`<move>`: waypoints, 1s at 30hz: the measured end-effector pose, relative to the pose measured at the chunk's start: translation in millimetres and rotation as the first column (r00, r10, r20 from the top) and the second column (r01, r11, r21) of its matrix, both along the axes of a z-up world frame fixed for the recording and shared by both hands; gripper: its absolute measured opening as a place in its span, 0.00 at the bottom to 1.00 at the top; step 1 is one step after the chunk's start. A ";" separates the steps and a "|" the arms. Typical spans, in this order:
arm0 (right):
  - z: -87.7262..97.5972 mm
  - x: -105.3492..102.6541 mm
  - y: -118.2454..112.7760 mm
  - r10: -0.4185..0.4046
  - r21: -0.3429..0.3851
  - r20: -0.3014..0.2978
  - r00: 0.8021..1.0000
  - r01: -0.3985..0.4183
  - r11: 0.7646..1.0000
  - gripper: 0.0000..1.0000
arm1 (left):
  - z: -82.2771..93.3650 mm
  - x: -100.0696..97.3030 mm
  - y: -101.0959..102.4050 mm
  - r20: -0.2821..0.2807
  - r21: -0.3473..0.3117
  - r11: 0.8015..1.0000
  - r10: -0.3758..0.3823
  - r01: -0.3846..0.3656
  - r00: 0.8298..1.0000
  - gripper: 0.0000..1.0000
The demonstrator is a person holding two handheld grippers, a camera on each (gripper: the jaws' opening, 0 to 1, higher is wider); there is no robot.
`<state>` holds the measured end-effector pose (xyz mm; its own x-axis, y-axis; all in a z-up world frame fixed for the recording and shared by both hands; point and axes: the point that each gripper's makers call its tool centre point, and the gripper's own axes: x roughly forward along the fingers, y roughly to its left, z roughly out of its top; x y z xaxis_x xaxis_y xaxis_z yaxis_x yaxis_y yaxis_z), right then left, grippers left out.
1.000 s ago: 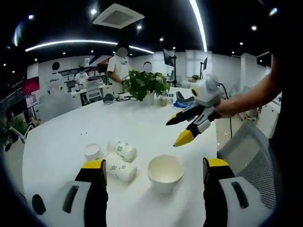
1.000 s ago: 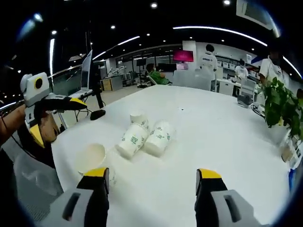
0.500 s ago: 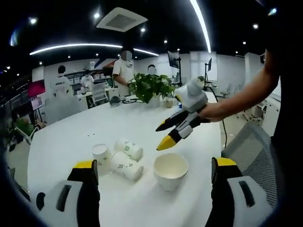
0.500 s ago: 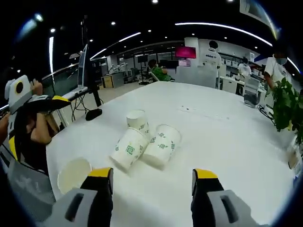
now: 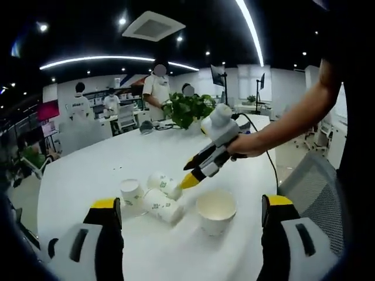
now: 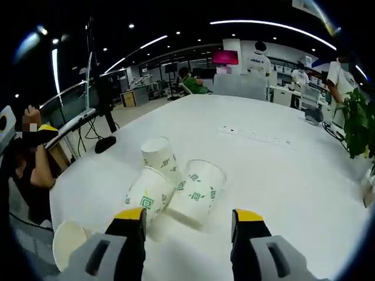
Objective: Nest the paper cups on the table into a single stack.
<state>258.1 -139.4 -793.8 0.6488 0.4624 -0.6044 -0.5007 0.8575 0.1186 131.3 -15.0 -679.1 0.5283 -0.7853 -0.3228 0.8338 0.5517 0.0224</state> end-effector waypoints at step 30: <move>-42.5 25.6 8.5 -0.068 -0.066 -0.109 0.992 0.061 0.996 0.44 | -4.4 -1.2 0.4 -0.012 0.002 1.000 0.006 -0.006 1.000 0.99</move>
